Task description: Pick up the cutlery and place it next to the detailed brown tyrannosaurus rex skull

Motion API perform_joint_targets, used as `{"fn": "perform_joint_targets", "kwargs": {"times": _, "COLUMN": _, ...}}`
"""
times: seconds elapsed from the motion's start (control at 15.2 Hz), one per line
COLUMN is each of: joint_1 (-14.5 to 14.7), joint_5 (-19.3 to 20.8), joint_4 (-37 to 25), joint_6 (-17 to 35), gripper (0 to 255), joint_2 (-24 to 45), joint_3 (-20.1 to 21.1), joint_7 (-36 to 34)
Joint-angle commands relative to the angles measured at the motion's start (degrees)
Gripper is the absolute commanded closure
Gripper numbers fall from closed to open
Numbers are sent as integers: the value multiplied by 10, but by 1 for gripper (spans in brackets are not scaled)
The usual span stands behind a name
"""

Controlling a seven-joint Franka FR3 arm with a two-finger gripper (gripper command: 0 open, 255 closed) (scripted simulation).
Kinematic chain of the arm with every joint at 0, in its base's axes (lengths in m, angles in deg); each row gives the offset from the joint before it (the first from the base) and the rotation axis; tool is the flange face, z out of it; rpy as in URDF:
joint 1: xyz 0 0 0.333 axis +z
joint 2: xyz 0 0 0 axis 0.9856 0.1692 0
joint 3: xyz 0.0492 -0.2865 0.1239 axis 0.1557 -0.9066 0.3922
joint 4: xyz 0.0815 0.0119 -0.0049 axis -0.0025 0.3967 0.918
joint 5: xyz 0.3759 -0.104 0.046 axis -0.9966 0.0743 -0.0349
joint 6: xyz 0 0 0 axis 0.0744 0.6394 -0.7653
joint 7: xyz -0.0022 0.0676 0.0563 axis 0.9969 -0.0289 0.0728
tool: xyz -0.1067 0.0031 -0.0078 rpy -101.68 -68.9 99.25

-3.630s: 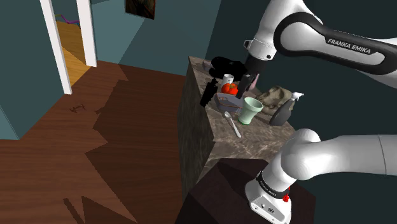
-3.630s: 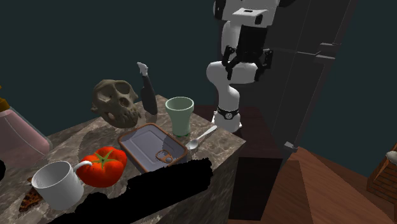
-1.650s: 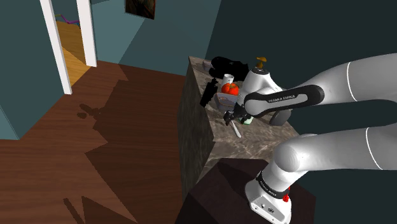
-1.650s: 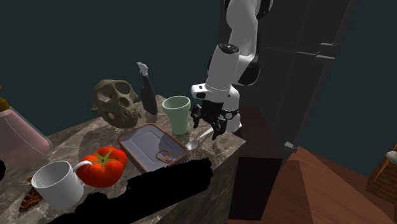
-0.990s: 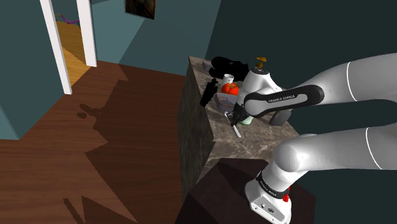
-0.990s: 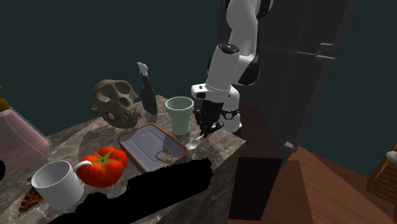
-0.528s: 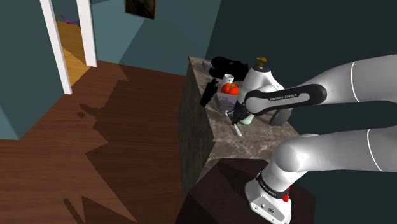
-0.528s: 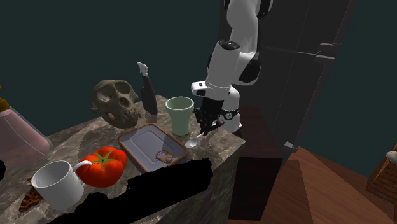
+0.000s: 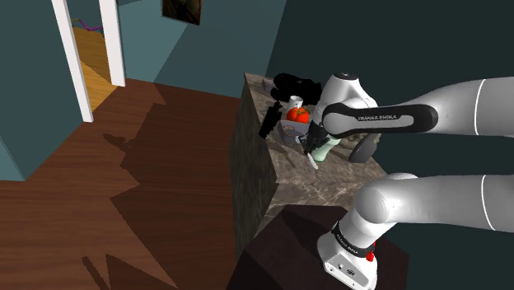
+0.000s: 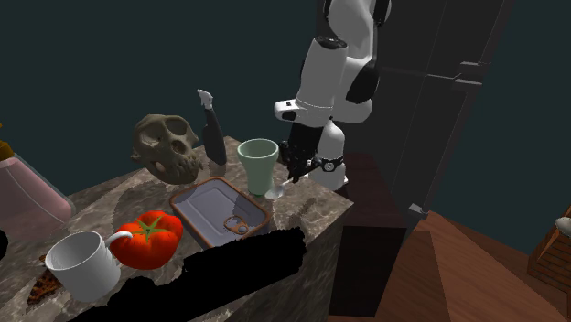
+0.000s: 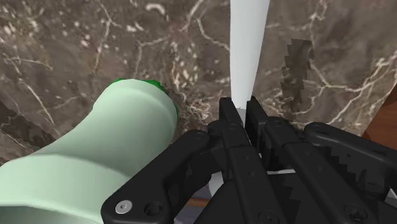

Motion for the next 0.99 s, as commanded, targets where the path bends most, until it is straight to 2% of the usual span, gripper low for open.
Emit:
{"fn": "perform_joint_targets", "kwargs": {"times": 0.0, "joint_1": 2, "joint_5": -2, "joint_4": -12, "joint_6": -19, "gripper": 255, "joint_2": -6, "joint_3": 0, "joint_7": 3}}
{"fn": "perform_joint_targets", "kwargs": {"times": 0.92, "joint_1": 6, "joint_5": -12, "joint_4": -101, "joint_6": -143, "gripper": 255, "joint_2": -43, "joint_3": -5, "joint_7": 25}}
